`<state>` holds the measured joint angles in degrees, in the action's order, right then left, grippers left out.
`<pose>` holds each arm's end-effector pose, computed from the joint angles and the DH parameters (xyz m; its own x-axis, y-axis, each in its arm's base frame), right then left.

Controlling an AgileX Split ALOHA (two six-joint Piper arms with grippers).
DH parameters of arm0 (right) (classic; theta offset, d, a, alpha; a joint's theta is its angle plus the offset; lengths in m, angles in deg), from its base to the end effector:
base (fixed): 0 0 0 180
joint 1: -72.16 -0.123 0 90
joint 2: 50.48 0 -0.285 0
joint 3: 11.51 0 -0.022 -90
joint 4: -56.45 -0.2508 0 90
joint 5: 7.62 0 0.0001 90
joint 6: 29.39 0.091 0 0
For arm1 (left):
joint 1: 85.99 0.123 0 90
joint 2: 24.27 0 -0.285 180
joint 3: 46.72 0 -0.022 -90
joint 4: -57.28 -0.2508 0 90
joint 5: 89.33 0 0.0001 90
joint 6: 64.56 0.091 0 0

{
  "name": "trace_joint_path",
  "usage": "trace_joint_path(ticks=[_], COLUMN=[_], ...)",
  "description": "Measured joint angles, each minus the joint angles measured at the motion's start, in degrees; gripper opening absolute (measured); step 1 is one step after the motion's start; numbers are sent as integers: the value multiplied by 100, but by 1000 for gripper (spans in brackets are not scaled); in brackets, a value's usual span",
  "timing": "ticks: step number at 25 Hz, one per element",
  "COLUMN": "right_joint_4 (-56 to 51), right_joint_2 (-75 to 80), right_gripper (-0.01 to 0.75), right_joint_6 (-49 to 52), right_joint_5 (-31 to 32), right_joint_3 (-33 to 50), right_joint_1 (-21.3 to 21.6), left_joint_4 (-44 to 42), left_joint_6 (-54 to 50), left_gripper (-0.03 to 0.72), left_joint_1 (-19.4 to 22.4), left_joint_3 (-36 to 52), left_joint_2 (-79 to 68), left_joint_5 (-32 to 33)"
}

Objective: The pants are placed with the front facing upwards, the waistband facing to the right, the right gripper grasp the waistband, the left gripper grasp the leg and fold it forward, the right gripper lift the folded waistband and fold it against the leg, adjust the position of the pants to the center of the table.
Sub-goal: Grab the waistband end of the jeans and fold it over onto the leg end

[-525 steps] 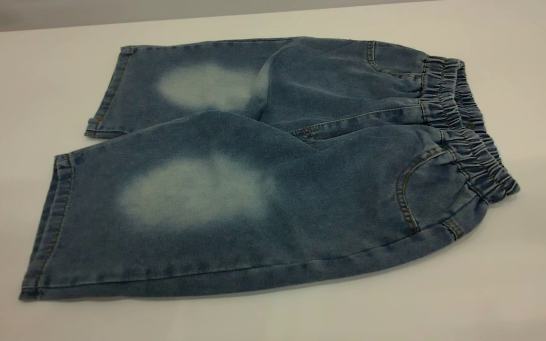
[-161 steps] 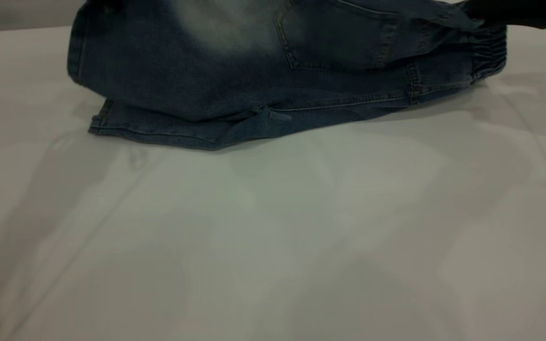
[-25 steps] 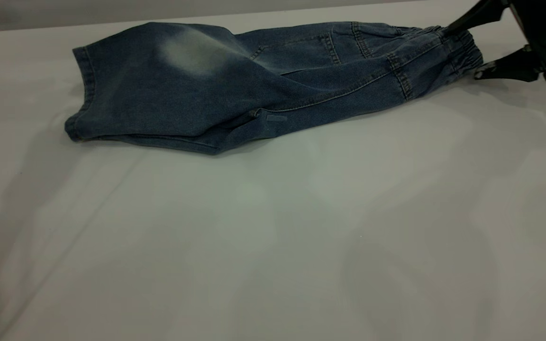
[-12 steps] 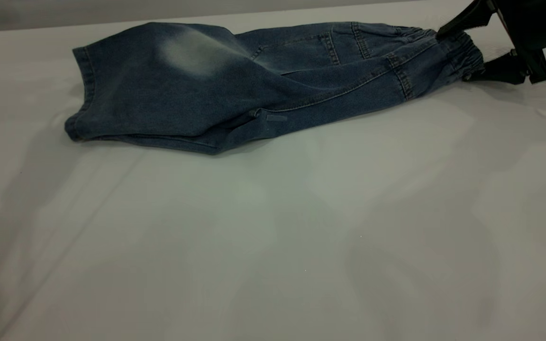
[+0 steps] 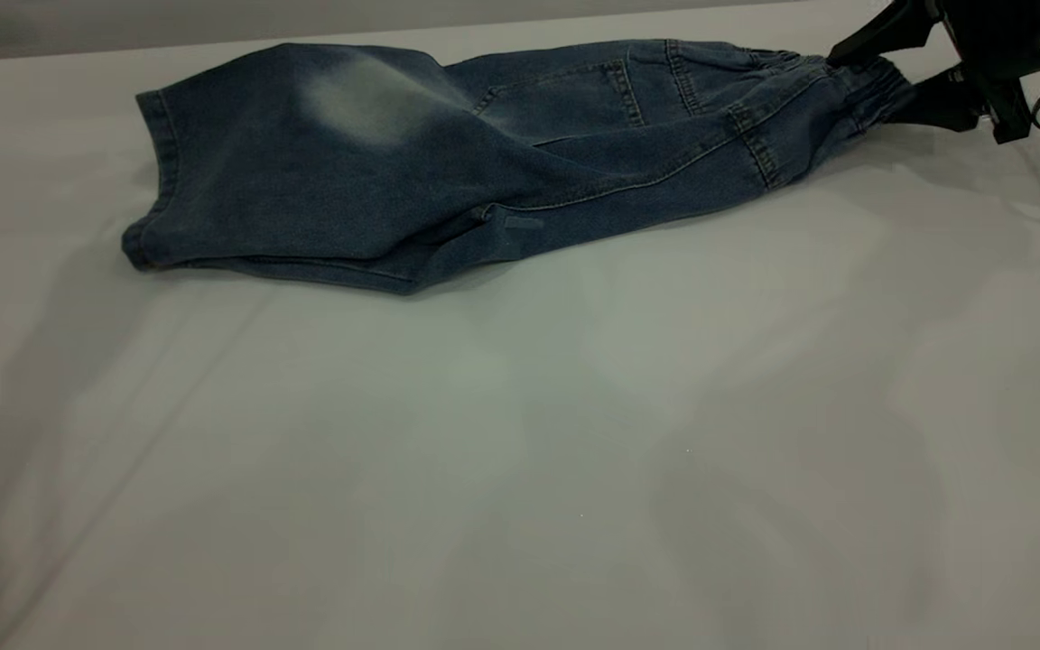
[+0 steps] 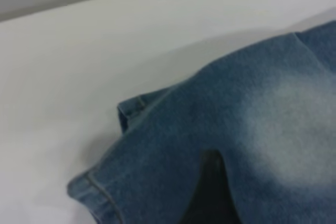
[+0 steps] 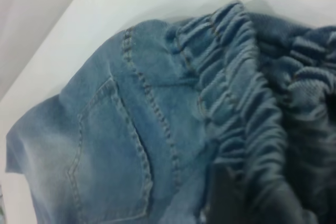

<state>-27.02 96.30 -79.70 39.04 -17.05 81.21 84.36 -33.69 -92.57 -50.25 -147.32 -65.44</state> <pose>0.4506 -0.0051 0.0440 -0.8596 0.4893 -0.1477 0.1903 0.5746 0.7960 0.4358 -0.0672 0.1879 -0.7454 0.1862 -0.6400 0.3049 0.9491 -0.0789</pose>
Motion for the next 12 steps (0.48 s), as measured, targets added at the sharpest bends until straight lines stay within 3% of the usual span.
trace_joint_path(ticks=[7,12], right_joint_4=[0,6], right_joint_2=[0,0], right_gripper=[96,48], right_joint_6=[-231,-230], right_joint_5=[185,342], right_joint_3=[0,0], right_joint_1=[-55,-55], left_joint_4=[0,0], left_joint_6=[14,14], left_gripper=[517,517], left_joint_1=[-245,-506], left_joint_3=[-64,-505], left_joint_2=[-23,-323], left_joint_5=[80,289])
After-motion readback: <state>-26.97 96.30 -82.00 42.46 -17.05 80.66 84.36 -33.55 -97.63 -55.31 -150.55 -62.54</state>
